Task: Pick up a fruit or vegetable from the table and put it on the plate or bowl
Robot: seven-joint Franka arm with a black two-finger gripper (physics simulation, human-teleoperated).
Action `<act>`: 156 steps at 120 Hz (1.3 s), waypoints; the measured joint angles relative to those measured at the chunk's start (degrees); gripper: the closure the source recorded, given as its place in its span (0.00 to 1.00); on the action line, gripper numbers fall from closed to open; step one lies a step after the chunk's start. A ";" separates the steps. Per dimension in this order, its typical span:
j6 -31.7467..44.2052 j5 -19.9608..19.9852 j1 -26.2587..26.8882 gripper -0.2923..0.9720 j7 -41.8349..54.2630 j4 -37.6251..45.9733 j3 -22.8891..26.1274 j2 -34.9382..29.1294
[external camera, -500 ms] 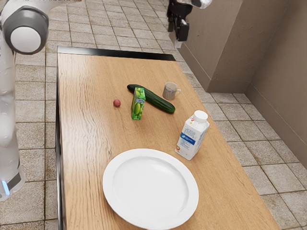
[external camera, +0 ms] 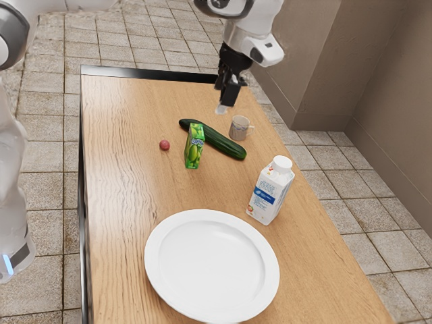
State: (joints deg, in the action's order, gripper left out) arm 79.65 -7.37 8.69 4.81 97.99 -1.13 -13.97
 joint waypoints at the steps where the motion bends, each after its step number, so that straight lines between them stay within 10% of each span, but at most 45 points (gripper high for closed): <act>1: 0.30 0.10 0.11 0.23 -0.06 1.58 -0.29 -1.22; 42: 6.85 1.05 -0.45 0.23 -1.22 22.54 -8.04 -16.61; 156: 21.32 1.85 -3.03 0.23 6.99 32.58 -20.32 -11.50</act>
State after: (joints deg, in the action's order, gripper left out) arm 100.97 -5.51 5.66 11.80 130.57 -21.45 -25.47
